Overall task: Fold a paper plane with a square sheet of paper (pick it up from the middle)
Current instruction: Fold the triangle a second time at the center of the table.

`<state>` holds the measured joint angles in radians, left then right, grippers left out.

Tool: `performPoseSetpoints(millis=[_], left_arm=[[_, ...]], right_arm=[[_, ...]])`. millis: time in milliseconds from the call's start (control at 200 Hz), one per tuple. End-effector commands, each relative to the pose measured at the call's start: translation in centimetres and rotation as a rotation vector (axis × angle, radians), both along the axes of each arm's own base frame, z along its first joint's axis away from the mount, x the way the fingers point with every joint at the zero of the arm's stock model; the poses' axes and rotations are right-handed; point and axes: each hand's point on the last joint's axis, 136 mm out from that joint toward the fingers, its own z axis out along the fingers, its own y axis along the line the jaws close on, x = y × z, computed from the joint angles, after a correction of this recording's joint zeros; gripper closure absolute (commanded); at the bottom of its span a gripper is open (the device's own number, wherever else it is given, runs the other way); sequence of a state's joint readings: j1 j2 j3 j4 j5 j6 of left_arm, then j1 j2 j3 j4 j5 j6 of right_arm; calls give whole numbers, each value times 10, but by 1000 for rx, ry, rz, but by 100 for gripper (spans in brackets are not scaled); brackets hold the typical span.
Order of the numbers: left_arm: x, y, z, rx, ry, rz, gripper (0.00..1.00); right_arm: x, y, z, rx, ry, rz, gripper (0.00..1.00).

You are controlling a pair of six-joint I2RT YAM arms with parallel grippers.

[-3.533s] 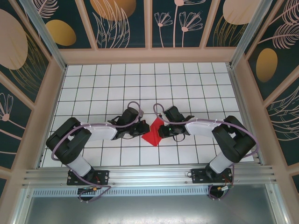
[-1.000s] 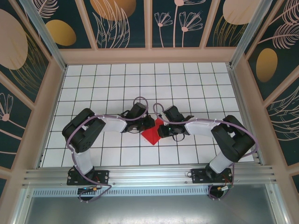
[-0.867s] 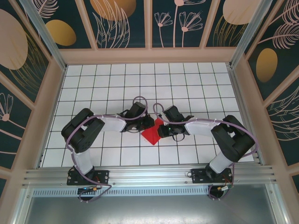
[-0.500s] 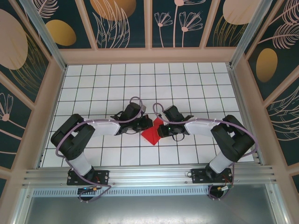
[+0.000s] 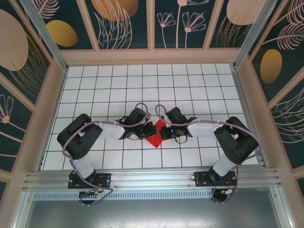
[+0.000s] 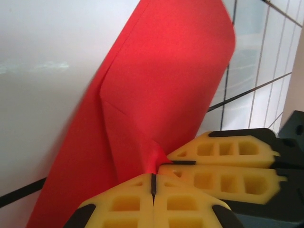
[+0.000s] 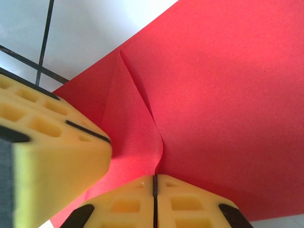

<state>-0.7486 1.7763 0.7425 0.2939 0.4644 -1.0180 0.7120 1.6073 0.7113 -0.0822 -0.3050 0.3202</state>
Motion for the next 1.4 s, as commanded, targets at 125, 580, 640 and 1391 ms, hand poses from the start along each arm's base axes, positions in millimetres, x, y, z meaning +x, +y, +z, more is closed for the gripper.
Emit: performPoseSetpoints(millis=[125,580,640,1391], left_arm=[[-9,2,-27,77,40,-31,95],[-11,7,2,55,-10,-23,91],[-13,5,5,33,-2,-24,91],[-39,18,-34,134,52,-22,91]], right_arm=[[-8,-17,-24,-90,60,-24,90],[-7,-18,-23,-95,57,-31,90],[-7,-18,-22,-95,57,-32,90],[-10,-19,-25,-93,70,-39,90]])
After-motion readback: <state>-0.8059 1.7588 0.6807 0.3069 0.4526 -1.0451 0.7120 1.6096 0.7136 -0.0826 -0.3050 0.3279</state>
